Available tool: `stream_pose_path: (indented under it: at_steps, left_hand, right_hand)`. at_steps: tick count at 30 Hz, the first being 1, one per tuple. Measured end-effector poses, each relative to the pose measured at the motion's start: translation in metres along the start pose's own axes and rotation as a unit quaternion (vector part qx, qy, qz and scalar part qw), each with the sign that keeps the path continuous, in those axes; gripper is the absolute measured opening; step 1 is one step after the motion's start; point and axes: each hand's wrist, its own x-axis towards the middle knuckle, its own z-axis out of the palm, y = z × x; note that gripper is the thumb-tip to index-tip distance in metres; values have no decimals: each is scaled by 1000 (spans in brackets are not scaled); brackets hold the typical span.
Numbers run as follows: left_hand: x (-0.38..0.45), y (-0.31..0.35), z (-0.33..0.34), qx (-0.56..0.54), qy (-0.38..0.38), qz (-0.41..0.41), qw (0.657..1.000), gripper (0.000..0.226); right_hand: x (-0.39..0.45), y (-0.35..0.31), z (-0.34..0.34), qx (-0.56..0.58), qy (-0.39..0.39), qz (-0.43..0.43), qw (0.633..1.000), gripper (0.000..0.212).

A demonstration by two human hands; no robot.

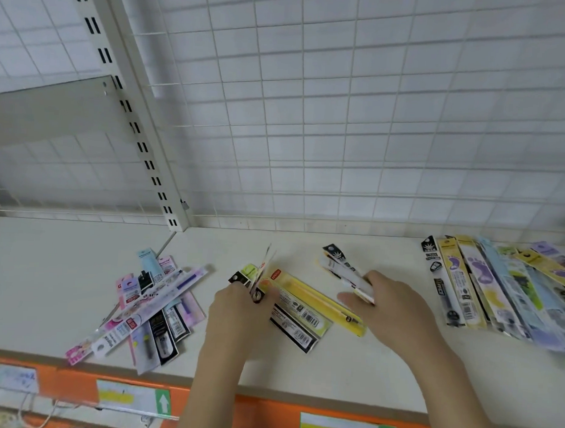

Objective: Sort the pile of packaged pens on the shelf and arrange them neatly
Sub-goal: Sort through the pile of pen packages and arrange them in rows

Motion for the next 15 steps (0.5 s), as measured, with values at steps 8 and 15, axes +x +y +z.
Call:
stream_pose_path:
  at_steps: [8, 15]
  left_hand:
    - [9, -4, -1, 18, -65, -4, 998, 33]
    - [8, -10, -8, 81, -53, 11, 995, 12]
  right_hand:
    - [-6, 5, 8, -29, -10, 18, 999, 22]
    - [1, -6, 5, -39, -1, -5, 999, 16]
